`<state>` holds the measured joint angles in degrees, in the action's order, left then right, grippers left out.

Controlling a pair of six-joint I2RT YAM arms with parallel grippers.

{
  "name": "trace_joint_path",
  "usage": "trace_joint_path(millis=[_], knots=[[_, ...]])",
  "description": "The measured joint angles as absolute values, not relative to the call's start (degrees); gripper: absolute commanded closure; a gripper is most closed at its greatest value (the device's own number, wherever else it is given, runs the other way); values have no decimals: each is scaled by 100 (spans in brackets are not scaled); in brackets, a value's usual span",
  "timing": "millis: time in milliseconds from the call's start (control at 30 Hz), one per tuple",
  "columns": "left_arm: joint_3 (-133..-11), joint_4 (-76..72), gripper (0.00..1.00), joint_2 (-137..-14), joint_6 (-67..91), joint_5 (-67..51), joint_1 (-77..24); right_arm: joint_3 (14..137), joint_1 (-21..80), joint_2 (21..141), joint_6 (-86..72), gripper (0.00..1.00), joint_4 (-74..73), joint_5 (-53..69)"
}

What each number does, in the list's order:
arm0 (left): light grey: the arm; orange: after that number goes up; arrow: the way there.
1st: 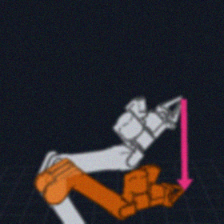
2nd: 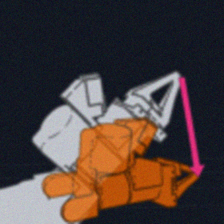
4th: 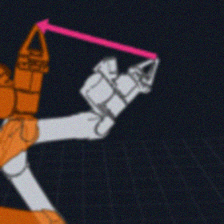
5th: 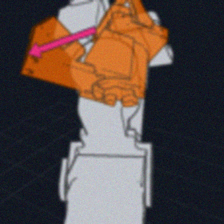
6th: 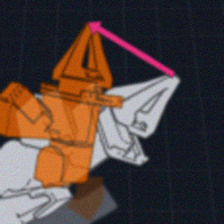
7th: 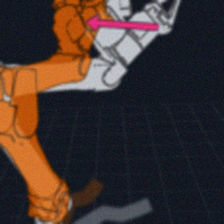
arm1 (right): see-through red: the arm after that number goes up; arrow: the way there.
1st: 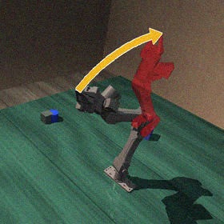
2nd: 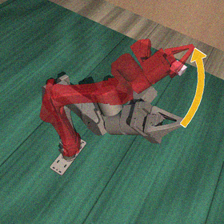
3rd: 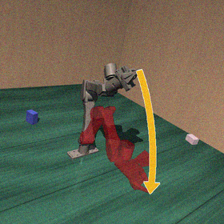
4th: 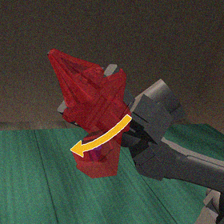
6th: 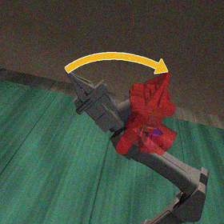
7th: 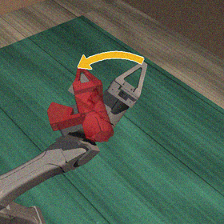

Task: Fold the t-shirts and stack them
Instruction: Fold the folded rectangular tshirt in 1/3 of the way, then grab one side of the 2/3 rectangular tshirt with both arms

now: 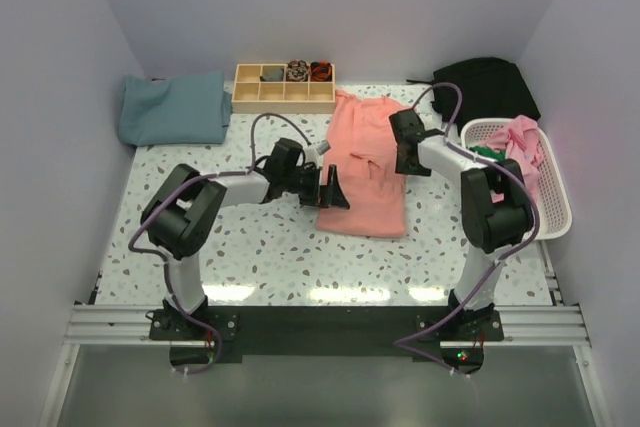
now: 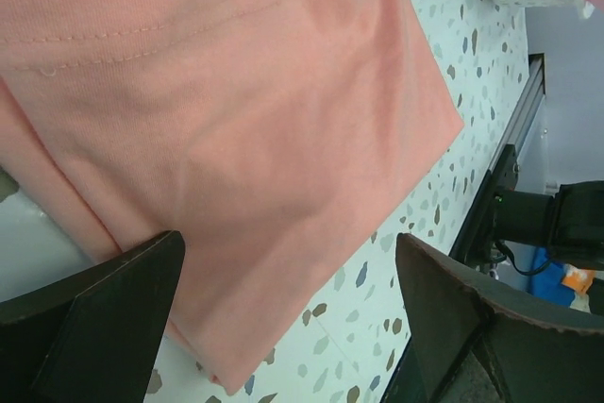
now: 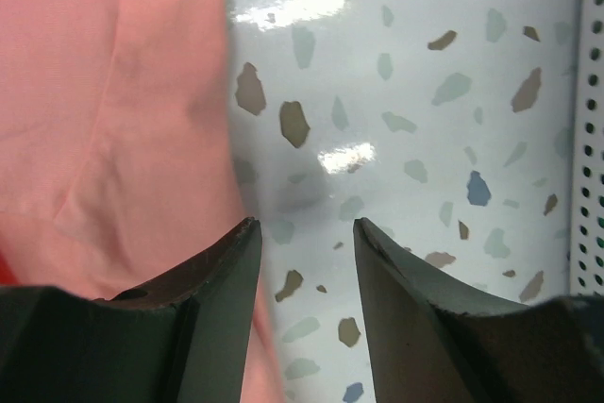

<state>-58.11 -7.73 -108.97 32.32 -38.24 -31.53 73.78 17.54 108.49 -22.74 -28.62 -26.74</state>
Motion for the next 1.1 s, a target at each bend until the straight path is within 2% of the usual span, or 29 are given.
trace_joint_path(millis=[67, 100, 200, 500, 733, 933, 1100], knots=[[-5701, -766, 0, -10774, 3227, -3691, -3153, 7255, 1721, 10632, -2268, 50, -2880, -2679], [-5655, -746, 0, -10704, 3216, -3625, -3153, 7175, 1706, 10477, -2265, 42, -2871, -2639], [-5500, -484, 0, -10357, 3179, -3260, -3153, 6921, 1667, 9870, -2263, 38, -2930, -2353], [-5019, -272, 0, -9279, 3164, -2477, -3094, 5861, 1636, 8707, -2473, 36, -2991, -740], [-4145, -550, 0, -9205, 3197, -2412, -2998, 4613, 1638, 8239, -2888, 36, -2958, 196], [-3907, -1026, 0, -9170, 3245, -2412, -2958, 4292, 1638, 8093, -3081, 36, -2797, 585], [-3708, -1907, 1, -9424, 3511, -2904, -2803, 4075, 1638, 8090, -3210, 36, -2648, 735]])
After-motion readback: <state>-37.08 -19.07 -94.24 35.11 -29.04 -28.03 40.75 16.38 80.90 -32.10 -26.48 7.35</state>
